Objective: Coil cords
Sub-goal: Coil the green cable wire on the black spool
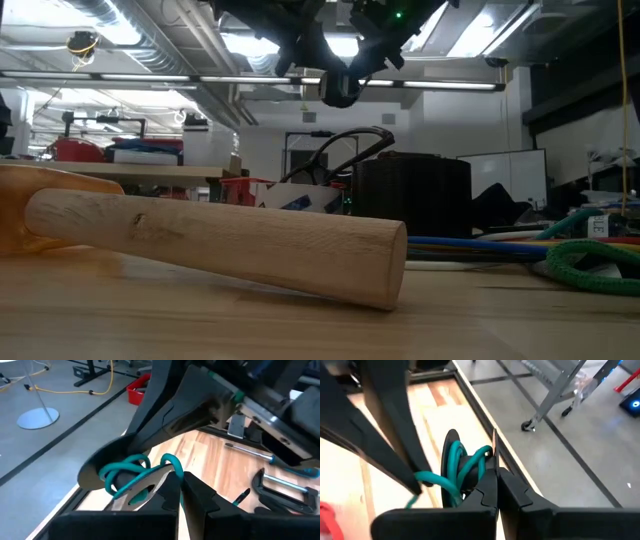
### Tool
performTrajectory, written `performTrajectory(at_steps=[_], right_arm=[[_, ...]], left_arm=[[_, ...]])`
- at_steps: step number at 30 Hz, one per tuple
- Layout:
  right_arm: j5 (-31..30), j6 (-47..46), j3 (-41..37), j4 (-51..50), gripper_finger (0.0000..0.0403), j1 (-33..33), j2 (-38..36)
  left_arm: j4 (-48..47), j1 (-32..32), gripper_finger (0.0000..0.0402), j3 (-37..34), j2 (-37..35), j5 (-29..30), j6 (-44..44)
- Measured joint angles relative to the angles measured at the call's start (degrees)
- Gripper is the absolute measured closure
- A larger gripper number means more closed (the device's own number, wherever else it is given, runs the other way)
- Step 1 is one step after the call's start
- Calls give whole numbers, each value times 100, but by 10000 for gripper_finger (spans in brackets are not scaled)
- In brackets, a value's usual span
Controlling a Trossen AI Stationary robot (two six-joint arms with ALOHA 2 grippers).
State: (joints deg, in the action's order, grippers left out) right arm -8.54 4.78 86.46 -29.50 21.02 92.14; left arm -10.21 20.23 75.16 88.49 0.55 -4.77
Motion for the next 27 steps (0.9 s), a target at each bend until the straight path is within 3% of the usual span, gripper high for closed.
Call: performTrajectory(at_steps=[9, 20, 27], right_arm=[[80, 2, -2, -558, 402, -7, -2], [804, -2, -4, -1100, 402, 0, -2], [1299, 2, -4, -1304, 402, 0, -13]], left_arm=[[-431, 15, 401, 2, 0, -40, 32], [-862, 13, 401, 7, -4, -76, 183], [-942, 17, 401, 7, -4, -436, 276]])
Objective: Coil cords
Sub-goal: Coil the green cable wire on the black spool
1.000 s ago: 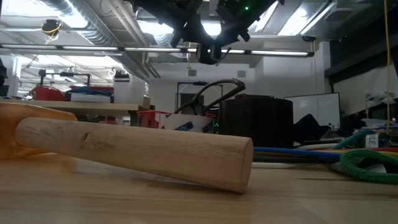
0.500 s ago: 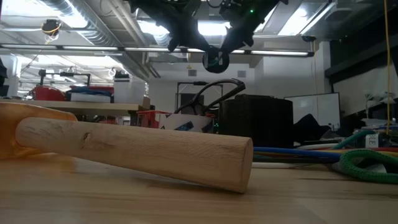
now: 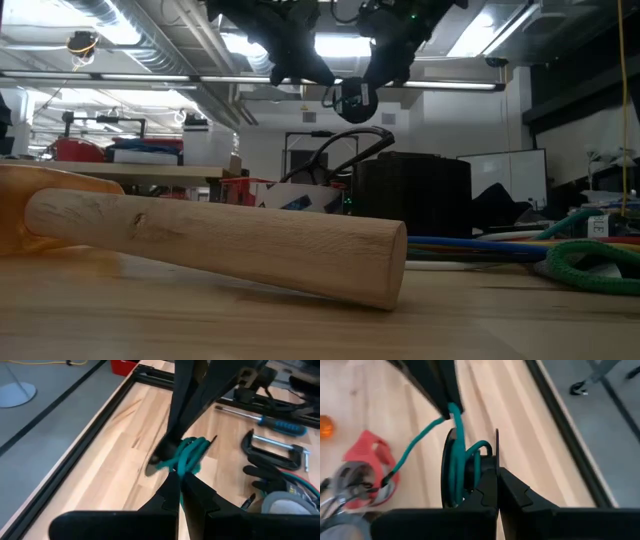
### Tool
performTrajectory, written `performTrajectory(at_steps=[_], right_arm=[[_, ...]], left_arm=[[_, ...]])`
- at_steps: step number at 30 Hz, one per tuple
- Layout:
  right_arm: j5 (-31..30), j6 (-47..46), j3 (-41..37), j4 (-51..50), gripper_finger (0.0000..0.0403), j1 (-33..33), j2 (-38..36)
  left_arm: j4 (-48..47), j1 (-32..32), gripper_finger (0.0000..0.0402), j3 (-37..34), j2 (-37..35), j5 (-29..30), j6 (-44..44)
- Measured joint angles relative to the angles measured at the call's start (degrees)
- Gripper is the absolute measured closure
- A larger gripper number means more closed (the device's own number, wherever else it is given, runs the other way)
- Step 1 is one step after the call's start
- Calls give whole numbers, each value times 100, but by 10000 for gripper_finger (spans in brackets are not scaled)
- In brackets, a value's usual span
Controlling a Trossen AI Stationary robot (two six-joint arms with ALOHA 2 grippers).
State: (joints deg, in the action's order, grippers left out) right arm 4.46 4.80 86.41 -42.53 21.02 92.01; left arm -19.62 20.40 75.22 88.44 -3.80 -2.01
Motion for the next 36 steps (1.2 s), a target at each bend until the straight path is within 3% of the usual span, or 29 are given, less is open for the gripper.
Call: performTrajectory(at_steps=[7, 17, 28, 36], right_arm=[[474, 4, -4, -9, 402, 0, -225], [520, 17, -15, 595, 402, 0, -566], [565, 9, -4, 927, 402, -4, -683], [458, 17, -4, 882, 402, 2, -1121]], left_arm=[[-310, -2, 401, 5, -7, -76, 286], [69, 7, 398, 13, -22, -268, 416], [131, 17, 341, -7, -2, -276, 955], [13, 74, 301, -4, -4, -288, 705]])
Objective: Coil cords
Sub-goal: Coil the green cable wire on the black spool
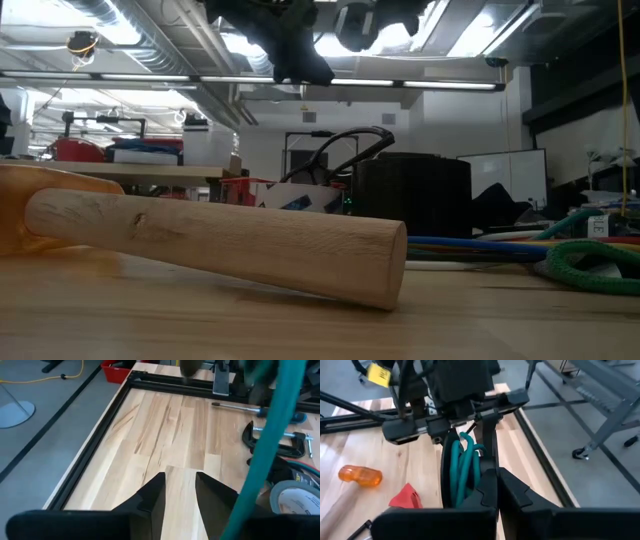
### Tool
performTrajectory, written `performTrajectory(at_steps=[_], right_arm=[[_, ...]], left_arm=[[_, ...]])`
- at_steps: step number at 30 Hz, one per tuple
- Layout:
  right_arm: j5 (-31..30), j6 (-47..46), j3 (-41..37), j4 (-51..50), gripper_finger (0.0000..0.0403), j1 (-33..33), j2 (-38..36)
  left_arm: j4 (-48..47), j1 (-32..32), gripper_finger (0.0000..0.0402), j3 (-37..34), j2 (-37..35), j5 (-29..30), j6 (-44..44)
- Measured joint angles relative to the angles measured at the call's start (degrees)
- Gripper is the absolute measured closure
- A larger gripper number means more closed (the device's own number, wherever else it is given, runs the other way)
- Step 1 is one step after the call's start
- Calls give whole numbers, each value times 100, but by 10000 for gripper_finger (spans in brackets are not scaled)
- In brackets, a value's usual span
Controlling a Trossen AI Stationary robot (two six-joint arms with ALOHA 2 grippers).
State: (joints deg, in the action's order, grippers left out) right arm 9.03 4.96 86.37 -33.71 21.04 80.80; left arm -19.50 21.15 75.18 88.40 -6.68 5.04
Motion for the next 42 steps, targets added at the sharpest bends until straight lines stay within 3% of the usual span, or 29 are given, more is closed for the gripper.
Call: performTrajectory(at_steps=[21, 31, 42], right_arm=[[-1117, 4, 2, -727, 402, -2, -850], [-1145, -19, 2, -852, 402, -2, -866], [-1145, -21, 2, -846, 402, -2, -866]], left_arm=[[-61, 2, 304, 0, 0, 4, 79], [-20, -18, 304, 0, 0, -3, 87], [1505, -515, 304, 2, -64, -461, 295]])
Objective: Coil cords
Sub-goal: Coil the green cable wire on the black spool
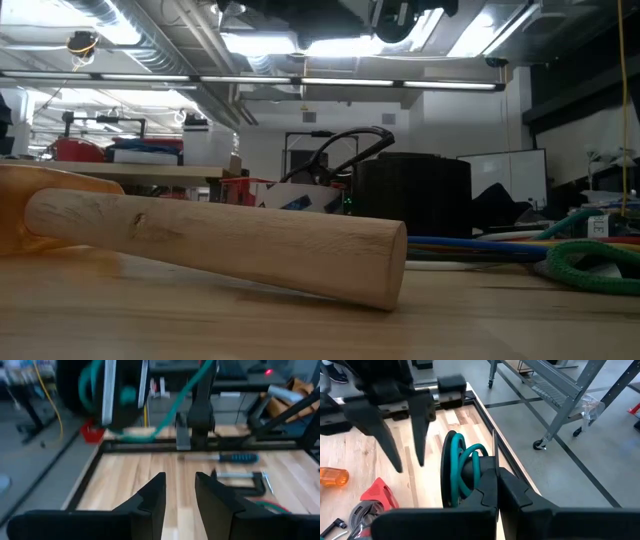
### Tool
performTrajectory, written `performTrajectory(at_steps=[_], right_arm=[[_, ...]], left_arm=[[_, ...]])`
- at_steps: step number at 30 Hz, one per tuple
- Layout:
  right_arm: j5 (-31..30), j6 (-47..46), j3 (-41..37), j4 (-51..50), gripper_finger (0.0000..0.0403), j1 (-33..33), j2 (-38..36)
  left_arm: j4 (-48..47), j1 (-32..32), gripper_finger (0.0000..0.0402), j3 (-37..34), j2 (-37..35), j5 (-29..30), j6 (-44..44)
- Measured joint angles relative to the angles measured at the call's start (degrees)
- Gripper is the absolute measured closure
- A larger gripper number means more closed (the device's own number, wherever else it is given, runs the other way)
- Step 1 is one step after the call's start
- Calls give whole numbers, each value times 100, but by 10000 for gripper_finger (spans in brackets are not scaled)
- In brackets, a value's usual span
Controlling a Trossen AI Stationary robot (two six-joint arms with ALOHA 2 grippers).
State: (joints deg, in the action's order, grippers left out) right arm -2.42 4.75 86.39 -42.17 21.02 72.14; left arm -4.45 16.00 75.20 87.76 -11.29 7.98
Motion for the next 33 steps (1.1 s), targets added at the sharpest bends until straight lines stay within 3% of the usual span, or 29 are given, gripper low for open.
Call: performTrajectory(at_steps=[15, 33], right_arm=[[163, -70, 4, 247, 402, -7, 184], [685, -68, 4, 1227, 402, -7, 815]], left_arm=[[2097, -457, 304, 2, -76, -5, 563], [2007, -482, 304, 2, -76, 0, 495]])
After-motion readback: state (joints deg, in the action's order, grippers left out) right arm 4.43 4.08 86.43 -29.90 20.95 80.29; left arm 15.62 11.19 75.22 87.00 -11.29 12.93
